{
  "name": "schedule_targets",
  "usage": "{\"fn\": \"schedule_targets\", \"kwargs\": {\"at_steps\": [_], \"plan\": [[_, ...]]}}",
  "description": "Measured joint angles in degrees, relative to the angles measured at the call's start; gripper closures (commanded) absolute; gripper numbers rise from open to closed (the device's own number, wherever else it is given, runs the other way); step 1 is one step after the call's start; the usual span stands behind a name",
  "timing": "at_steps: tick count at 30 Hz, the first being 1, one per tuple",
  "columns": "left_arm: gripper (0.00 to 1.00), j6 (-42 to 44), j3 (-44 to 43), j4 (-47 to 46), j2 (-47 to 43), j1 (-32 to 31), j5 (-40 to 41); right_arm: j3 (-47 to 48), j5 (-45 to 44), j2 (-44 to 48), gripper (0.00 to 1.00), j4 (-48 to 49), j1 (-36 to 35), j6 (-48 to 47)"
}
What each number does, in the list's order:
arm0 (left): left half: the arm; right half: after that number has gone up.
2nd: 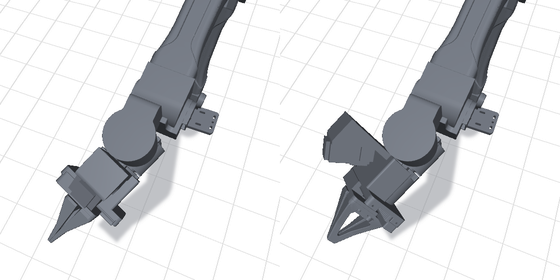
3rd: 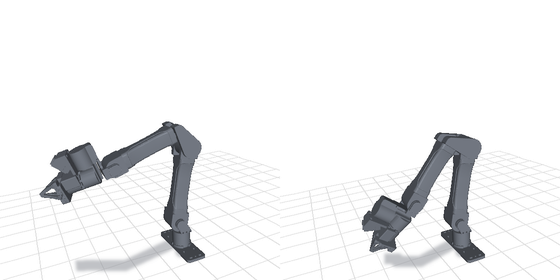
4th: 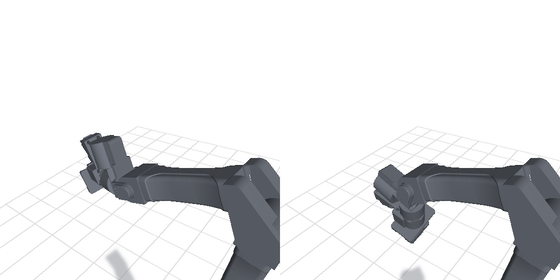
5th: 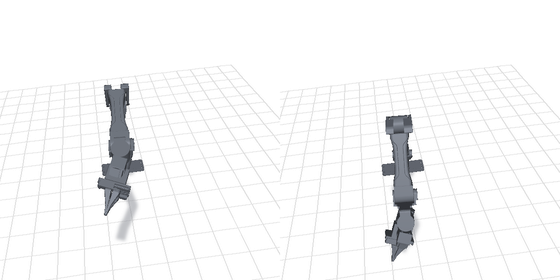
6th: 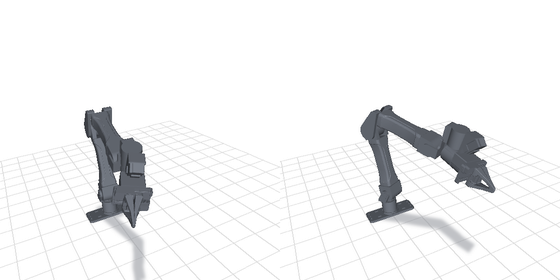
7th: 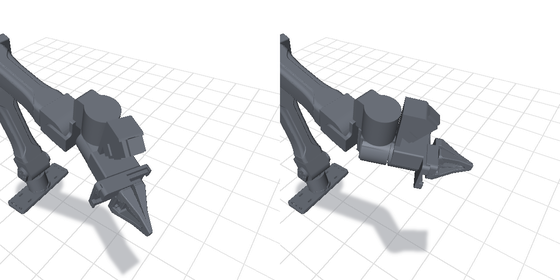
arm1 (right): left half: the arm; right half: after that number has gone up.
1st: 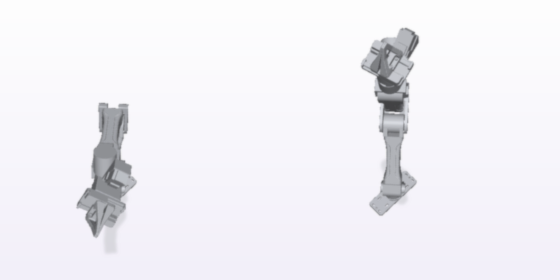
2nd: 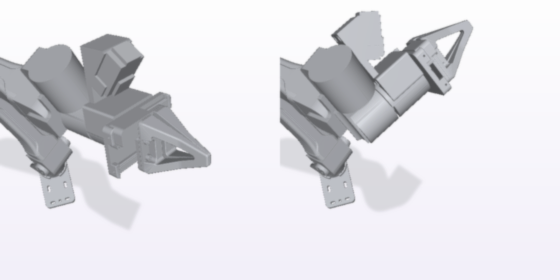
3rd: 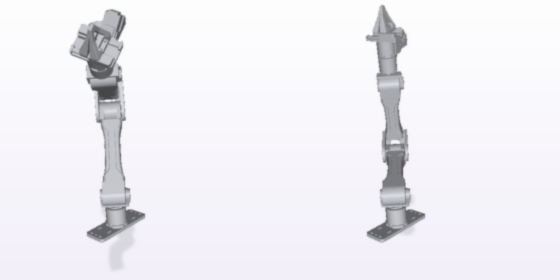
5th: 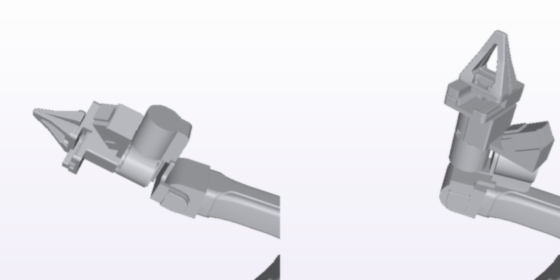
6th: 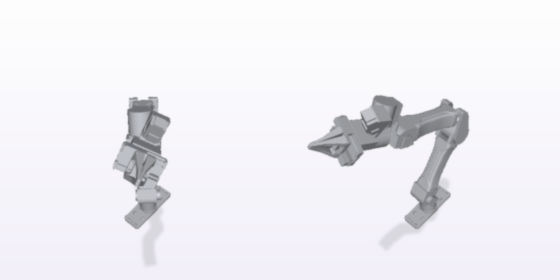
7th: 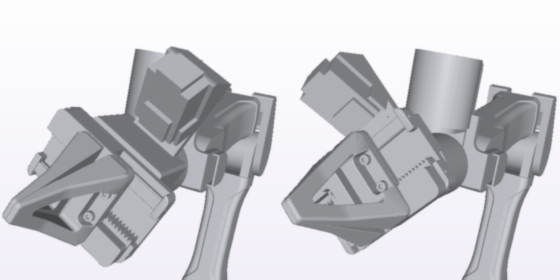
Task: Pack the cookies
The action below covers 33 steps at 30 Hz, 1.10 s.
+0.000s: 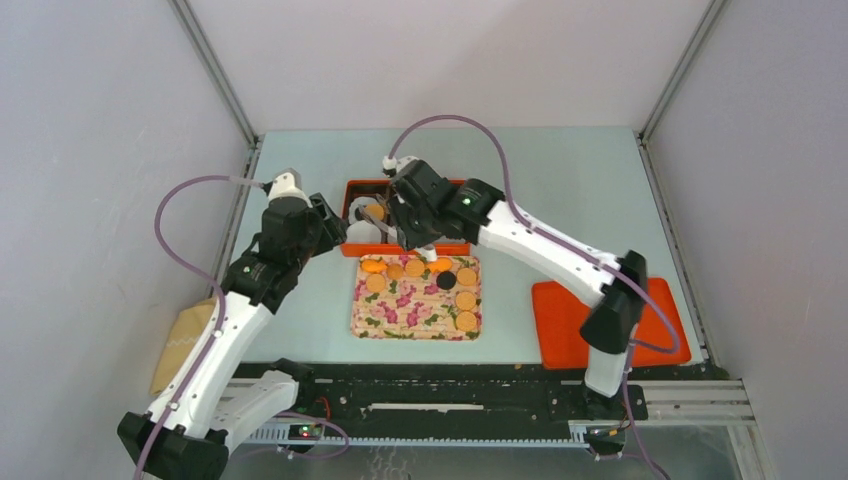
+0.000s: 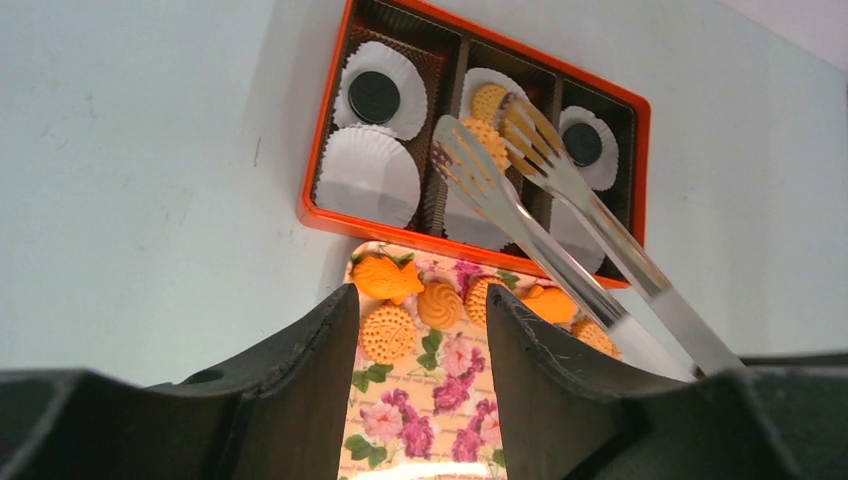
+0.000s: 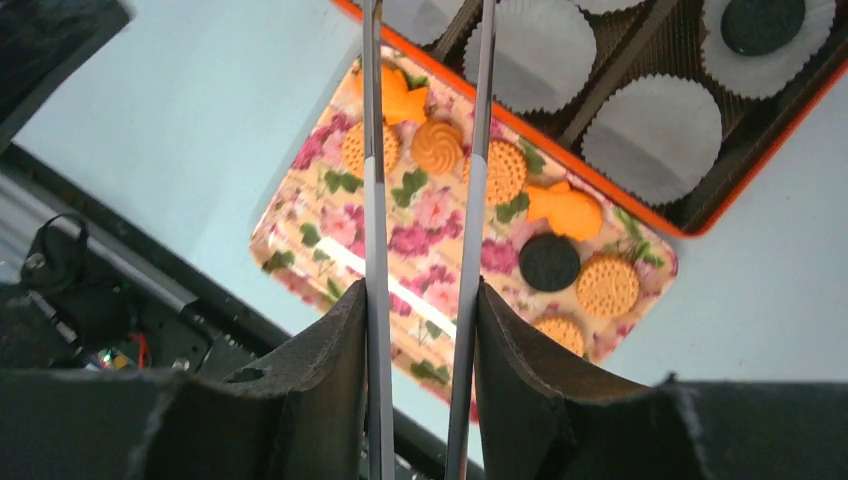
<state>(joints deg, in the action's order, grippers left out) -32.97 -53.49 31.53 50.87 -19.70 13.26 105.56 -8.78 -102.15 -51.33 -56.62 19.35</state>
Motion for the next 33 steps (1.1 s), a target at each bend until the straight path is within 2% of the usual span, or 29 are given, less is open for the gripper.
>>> {"fn": "schedule_targets", "kwargs": {"at_steps": [8,15,21,25,29,33], "plan": [[0.46,1.2,-1.2,0.26,1.88,4.13,-0.57,9.7,5.49,-15.23,0.91,-0.31,3.41,-3.23],[0.46,1.44,-1.2,-0.26,2.67,6.1,-2.51,11.02,8.24,-17.03,0.89,-1.03,3.63,-4.09],[0.46,1.42,-1.2,-0.59,2.78,6.25,-3.52,11.08,10.4,-17.29,0.65,-0.48,3.67,-4.07],[0.46,1.42,-1.2,-0.59,2.78,6.27,-4.13,11.08,10.62,-17.9,0.53,-0.28,3.72,-4.02],[0.46,1.42,-1.2,-0.59,2.78,6.29,-4.74,11.08,10.6,-18.36,0.48,-0.33,3.78,-3.89],[0.45,1.4,-1.2,-0.59,2.78,6.34,-5.16,11.08,10.6,-18.43,0.48,-0.28,3.96,-3.87]]}}
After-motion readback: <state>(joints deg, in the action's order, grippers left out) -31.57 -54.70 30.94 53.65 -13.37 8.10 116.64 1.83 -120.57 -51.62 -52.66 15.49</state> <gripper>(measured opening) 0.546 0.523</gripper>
